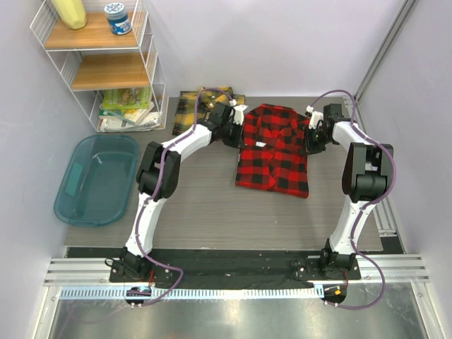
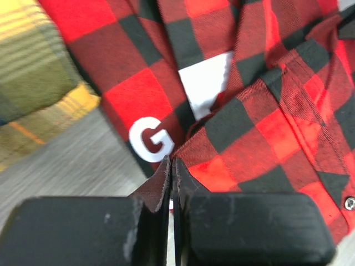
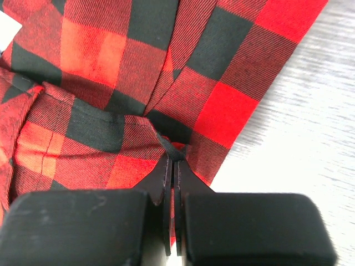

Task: Fold and stack the long sleeve shirts
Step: Fold the shirt

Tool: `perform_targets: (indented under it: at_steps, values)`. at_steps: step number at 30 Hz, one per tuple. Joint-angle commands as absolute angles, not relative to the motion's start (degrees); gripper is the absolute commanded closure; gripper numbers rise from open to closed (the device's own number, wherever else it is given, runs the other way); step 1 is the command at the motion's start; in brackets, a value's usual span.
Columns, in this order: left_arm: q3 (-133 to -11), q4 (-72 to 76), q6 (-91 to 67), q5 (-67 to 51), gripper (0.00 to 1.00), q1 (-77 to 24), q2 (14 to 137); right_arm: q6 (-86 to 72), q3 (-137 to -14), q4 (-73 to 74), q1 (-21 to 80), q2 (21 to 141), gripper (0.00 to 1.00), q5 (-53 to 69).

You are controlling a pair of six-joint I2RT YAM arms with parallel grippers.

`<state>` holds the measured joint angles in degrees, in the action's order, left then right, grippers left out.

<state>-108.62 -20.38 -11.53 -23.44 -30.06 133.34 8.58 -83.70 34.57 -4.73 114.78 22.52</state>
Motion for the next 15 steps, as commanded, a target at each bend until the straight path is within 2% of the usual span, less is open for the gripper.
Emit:
perform_targets:
  at_steps: [1, 5, 7, 8, 9, 10, 12, 15]
  values:
    - [-111.3, -18.5, -9.9, -20.0, 1.00, -29.0, 133.9, 8.5, -84.2, 30.7, -4.8, 113.9, 0.99, 21.3]
    - [-112.8, -19.3, -9.1, -22.1, 0.99, -29.0, 135.8, 8.5, -83.6, 30.4, -4.8, 113.4, 0.97, 21.0]
    - [-113.0, -19.7, -8.6, -22.9, 0.93, -29.0, 136.0, 9.1, -83.2, 30.6, -4.9, 112.2, 0.84, 20.5]
    - [-113.4, -19.9, -8.5, -23.0, 0.89, -29.0, 135.8, 9.1, -83.4, 30.8, -4.9, 110.8, 0.73, 19.8]
    - [-113.4, -20.4, -8.2, -23.1, 0.81, -28.8, 135.3, 9.1, -84.0, 31.7, -5.0, 110.1, 0.55, 19.4]
    - [-113.4, -20.6, -8.2, -23.3, 0.76, -28.6, 134.7, 9.8, -84.6, 32.7, -5.1, 109.3, 0.48, 19.2]
    - [-112.9, -21.2, -8.6, -24.5, 0.58, -27.5, 132.0, 10.7, -85.6, 34.5, -5.1, 106.1, 0.43, 18.8]
    - [-110.5, -21.2, -10.6, -27.0, 0.42, -25.4, 126.3, 10.6, -85.2, 35.9, -5.1, 100.8, 0.41, 24.9]
